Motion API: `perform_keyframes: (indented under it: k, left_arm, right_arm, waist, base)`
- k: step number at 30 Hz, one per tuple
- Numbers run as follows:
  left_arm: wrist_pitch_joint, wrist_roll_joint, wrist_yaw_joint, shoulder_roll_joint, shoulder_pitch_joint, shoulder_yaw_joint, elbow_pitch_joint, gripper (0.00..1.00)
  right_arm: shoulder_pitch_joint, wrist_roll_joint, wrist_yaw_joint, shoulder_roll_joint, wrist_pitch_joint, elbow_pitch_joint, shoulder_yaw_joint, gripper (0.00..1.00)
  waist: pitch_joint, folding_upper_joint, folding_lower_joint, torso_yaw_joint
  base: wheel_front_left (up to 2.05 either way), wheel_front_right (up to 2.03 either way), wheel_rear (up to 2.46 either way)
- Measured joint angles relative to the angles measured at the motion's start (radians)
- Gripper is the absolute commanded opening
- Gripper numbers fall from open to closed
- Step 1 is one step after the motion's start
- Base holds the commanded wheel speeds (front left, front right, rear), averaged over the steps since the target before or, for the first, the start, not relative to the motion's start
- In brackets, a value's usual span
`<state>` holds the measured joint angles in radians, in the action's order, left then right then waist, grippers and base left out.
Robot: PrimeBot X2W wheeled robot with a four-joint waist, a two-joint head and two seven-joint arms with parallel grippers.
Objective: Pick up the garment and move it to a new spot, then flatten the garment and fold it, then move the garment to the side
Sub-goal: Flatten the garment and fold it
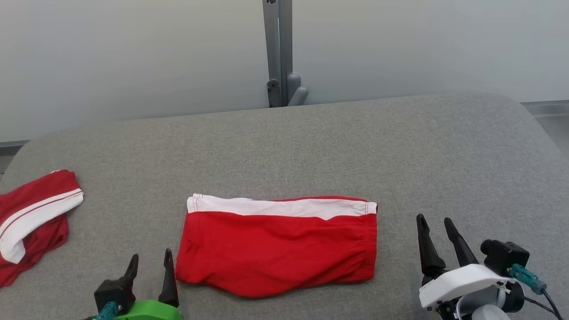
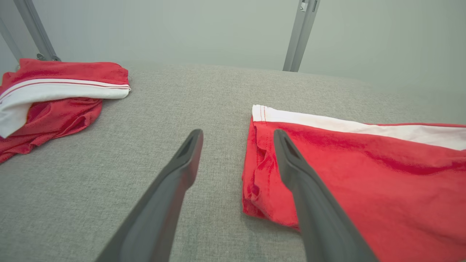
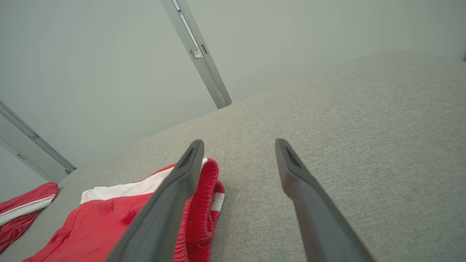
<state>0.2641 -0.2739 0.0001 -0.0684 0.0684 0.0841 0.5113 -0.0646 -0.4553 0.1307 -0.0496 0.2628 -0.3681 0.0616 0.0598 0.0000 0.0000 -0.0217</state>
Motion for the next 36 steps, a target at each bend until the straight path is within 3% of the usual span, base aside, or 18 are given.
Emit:
perform_keyframes:
  k: [11, 18, 25, 34, 35, 36]
  left_arm:
    - [0.0, 0.101, -0.035, 0.014, -0.096, -0.063, -0.118, 1.0]
    - [0.0, 0.122, -0.054, 0.017, -0.099, -0.05, -0.139, 1.0]
    - [0.0, 0.116, -0.062, 0.018, -0.097, -0.029, -0.136, 1.0]
    - [0.0, 0.131, -0.069, 0.018, -0.075, -0.02, -0.155, 1.0]
    - [0.0, 0.133, -0.071, 0.018, -0.069, -0.014, -0.156, 1.0]
    - [0.0, 0.134, -0.071, 0.018, -0.065, -0.01, -0.156, 1.0]
  right_arm:
    - [0.008, 0.017, 0.0, 0.0, 0.0, 0.007, 0.01, 1.0]
    - [-0.012, 0.049, 0.0, 0.001, 0.0, -0.064, 0.008, 1.0]
    - [-0.066, 0.077, 0.0, 0.0, 0.0, -0.28, 0.003, 1.0]
    - [-0.165, -0.09, 0.001, 0.0, 0.004, -0.48, 0.042, 1.0]
    - [-0.173, -0.111, 0.002, 0.0, 0.005, -0.491, 0.045, 0.83]
    - [-0.179, -0.117, 0.002, -0.001, 0.009, -0.5, 0.051, 0.83]
  waist:
    - [0.01, 0.0, 0.0, 0.056]
    - [-0.003, 0.0, 0.0, 0.122]
    - [-0.027, 0.0, 0.0, 0.202]
    - [-0.084, 0.0, 0.0, 0.267]
    - [-0.09, 0.0, 0.0, 0.269]
    - [-0.094, 0.0, 0.0, 0.27]
  base:
    - [0.0, 0.0, 0.0]
    - [0.0, 0.0, 0.0]
    - [0.0, 0.0, 0.0]
    - [0.0, 0.0, 0.0]
    - [0.0, 0.0, 0.0]
    - [0.0, 0.0, 0.0]
